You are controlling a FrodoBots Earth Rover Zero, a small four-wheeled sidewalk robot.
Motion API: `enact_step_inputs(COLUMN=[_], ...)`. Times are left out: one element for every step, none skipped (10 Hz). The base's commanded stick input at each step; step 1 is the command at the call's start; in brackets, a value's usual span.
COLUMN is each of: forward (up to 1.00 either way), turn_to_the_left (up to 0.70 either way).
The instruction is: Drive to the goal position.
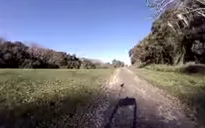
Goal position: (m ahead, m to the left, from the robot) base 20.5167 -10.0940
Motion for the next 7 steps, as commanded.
enact_step_inputs(forward=[0.5,0.5,0.5,0.5,0.5,0.5,0.5], turn_to_the_left=[0.0,0.0,0.0,0.0,0.0,0.0,0.0])
